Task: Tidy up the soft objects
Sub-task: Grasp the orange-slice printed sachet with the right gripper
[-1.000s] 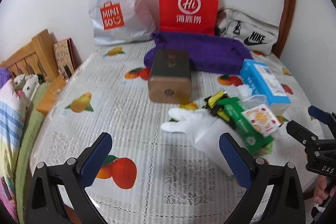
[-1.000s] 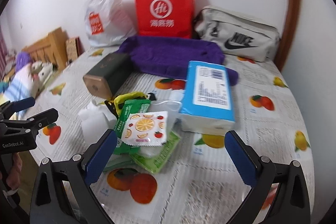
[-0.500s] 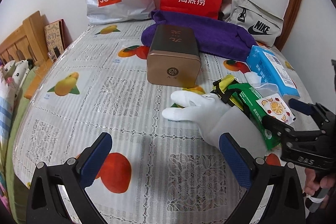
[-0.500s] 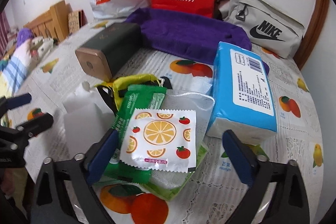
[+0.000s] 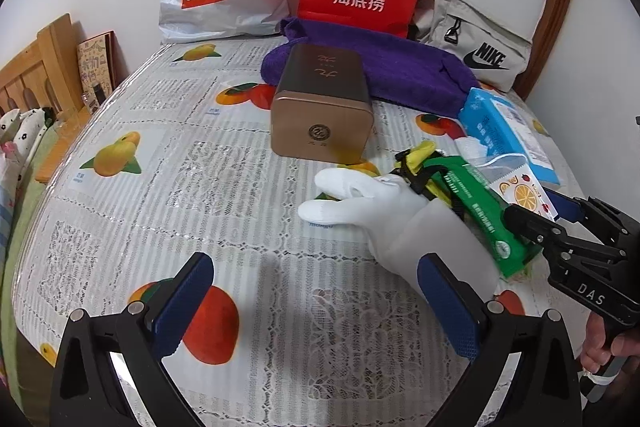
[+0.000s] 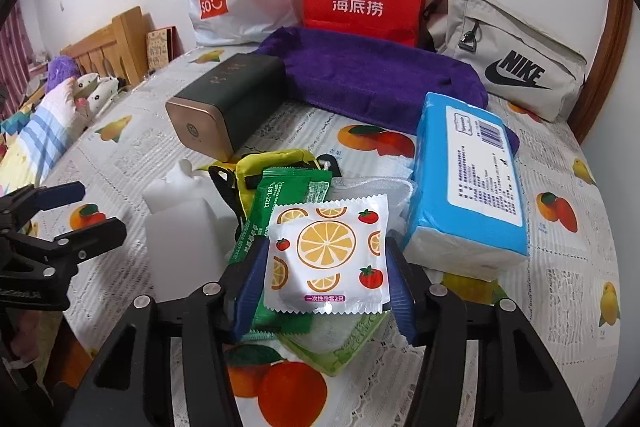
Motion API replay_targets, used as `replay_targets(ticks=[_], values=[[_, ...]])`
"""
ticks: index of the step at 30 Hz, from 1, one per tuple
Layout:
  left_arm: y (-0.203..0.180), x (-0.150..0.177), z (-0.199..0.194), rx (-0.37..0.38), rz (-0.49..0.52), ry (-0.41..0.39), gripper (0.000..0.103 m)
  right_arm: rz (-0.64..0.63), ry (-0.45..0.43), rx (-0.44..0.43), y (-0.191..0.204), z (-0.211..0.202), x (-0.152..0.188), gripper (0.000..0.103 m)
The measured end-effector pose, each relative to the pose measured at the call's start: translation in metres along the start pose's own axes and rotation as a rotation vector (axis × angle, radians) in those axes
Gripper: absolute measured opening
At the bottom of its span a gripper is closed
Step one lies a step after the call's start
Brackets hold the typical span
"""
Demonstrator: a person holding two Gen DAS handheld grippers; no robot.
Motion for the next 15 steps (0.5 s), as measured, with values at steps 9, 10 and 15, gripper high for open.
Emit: replay_targets(ticks=[9, 10, 15], values=[[-0.032, 0.003, 0.004, 0.148, 0.048, 0.001, 0.103, 0.053, -0.062, 0.007, -0.023, -0.025, 0.005, 0.055], [-0.038, 0.005, 0.006, 0.15, 0.071, 0.005, 0.103, 0.058, -0.065, 0.009, -0.027, -0.027, 0.007, 0.055], [-0.064, 0.011, 0.016, 0.147, 0.185, 0.022, 0.103, 0.095, -0.067, 0.033, -0.05, -0.033, 0.02, 0.055]])
Point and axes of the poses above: each gripper's, at about its wrist camera, not at the fingertips, and z roughly the way its jaws point, y to its left, x to its underside, the point moved 3 cm from there along z, roughly the way its jaws point, and after that the axes turned 9 degrees about x, right-handed, at the moved point
